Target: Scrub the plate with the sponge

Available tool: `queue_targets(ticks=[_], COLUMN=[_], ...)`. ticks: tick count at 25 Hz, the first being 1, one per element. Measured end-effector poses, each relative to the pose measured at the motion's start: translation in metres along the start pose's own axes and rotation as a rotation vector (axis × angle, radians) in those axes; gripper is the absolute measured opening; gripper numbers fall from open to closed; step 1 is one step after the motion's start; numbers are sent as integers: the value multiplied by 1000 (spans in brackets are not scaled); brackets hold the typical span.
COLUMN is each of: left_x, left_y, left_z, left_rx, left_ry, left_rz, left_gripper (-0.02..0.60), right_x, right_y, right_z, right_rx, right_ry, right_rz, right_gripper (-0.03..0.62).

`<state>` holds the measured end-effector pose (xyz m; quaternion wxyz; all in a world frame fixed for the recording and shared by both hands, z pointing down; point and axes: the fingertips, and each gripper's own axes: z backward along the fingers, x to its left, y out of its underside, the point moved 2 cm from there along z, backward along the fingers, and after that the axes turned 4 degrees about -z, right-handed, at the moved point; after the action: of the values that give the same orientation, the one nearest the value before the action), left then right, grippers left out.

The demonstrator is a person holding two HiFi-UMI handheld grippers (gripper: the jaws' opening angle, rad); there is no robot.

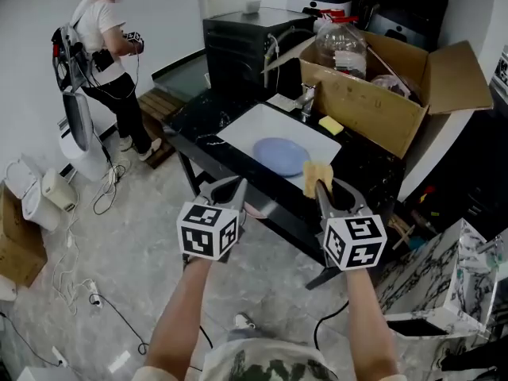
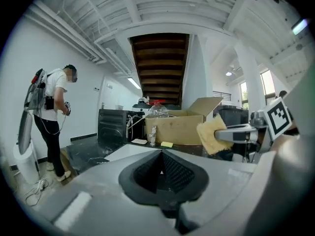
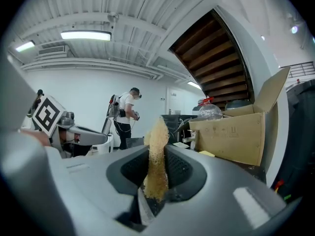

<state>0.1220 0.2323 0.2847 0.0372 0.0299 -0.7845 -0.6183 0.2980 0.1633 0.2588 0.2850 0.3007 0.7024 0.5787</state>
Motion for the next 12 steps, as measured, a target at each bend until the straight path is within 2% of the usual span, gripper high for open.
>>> queue_targets(ticks=[7,12], left_x=[36,43], left_y=[-7,-7], left_z=[-21,-31], left_rx=[4,8], left_ry=[85,133], left_rz=[-36,-53], left_gripper=[-2,-2], right_x=[16,22], right_y=[-6,-9], right_z=[-31,-41], right_rx=[0,8], right_ry=[41,49], right_rz=[-28,-10], right_gripper=[69,66])
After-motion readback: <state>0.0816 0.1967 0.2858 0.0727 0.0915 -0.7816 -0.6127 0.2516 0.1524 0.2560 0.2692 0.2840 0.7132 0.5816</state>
